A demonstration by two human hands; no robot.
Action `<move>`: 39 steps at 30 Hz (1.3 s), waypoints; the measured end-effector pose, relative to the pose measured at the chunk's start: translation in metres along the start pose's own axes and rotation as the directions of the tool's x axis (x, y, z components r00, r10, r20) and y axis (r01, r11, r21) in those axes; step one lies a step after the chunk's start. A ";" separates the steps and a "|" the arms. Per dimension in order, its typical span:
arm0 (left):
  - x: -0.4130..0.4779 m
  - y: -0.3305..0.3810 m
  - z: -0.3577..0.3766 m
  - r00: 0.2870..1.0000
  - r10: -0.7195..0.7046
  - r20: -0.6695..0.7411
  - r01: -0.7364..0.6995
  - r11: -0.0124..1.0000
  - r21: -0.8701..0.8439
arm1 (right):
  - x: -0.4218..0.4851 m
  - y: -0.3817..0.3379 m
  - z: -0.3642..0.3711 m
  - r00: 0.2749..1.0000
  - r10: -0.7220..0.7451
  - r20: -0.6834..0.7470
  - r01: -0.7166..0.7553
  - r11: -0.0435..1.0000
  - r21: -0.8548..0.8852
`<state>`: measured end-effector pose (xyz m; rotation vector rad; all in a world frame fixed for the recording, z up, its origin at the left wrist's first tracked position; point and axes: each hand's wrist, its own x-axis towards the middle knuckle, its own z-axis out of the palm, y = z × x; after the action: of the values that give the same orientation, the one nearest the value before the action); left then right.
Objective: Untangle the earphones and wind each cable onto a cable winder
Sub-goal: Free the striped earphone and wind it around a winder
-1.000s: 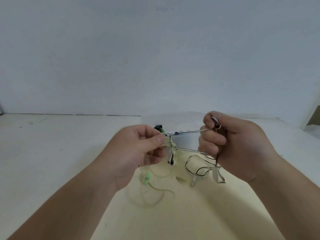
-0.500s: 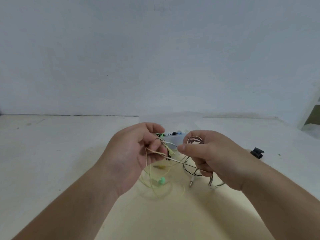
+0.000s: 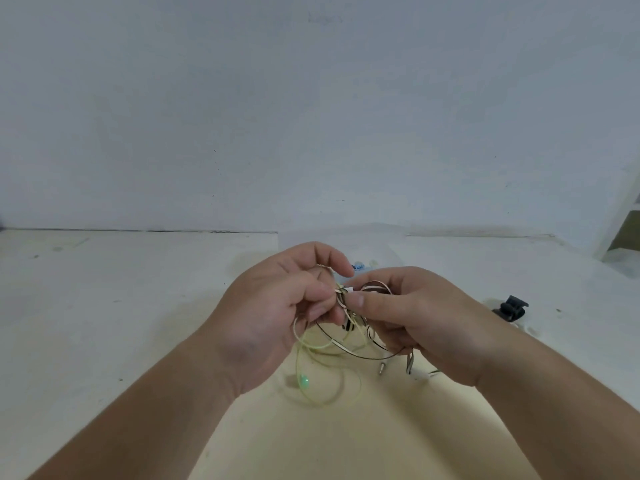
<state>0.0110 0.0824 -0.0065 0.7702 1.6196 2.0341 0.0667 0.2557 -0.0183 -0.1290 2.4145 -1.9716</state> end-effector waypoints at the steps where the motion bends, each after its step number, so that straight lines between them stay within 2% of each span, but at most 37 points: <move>1: 0.000 -0.001 0.000 1.000 0.000 0.008 0.000 1.000 0.011 | 0.000 0.000 0.000 1.000 0.003 0.005 -0.003 1.000 0.002; 4: -0.001 -0.001 0.001 1.000 -0.013 0.010 0.012 0.999 0.031 | -0.001 0.000 0.000 1.000 0.007 -0.012 -0.007 1.000 0.000; 6: -0.001 -0.003 0.001 0.999 -0.012 -0.044 0.015 0.998 0.066 | 0.000 -0.001 -0.002 0.997 -0.006 -0.070 0.006 1.000 0.001; 8: 0.000 -0.005 0.000 0.995 0.042 -0.088 -0.022 0.977 0.211 | 0.001 0.000 -0.004 0.991 -0.013 -0.130 0.014 1.000 0.007; 10: 0.001 -0.009 -0.002 0.989 0.100 -0.107 -0.049 0.914 0.402 | 0.002 0.001 -0.005 0.987 -0.011 -0.162 0.016 0.999 0.030; 13: 0.002 -0.014 -0.003 0.984 0.120 -0.129 -0.040 0.866 0.498 | 0.000 0.000 -0.002 0.991 -0.020 -0.130 0.026 0.998 0.048; 19: 0.004 -0.015 -0.001 0.960 0.181 -0.214 -0.059 0.876 0.478 | 0.001 0.000 -0.001 0.981 0.040 -0.189 -0.030 0.998 0.055; 23: 0.004 -0.016 0.000 0.962 0.168 -0.216 -0.078 0.925 0.372 | 0.001 0.001 -0.001 0.993 0.077 -0.092 -0.075 0.997 0.022; 28: 0.005 -0.018 -0.003 0.949 0.169 -0.265 -0.034 0.894 0.448 | 0.002 0.002 -0.001 0.992 0.051 -0.114 -0.052 0.999 -0.011; 34: 0.004 -0.018 -0.005 0.977 0.113 -0.181 -0.022 0.896 0.443 | -0.001 0.000 -0.002 0.995 0.016 -0.100 -0.016 1.000 0.002; 39: 0.005 -0.019 -0.004 0.966 0.130 -0.223 -0.023 0.903 0.428 | -0.004 -0.005 -0.002 0.996 -0.007 -0.091 0.006 1.000 -0.016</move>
<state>0.0047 0.0868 -0.0254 0.7545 2.2558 1.9116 0.0710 0.2571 -0.0129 -0.0486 2.4880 -2.0036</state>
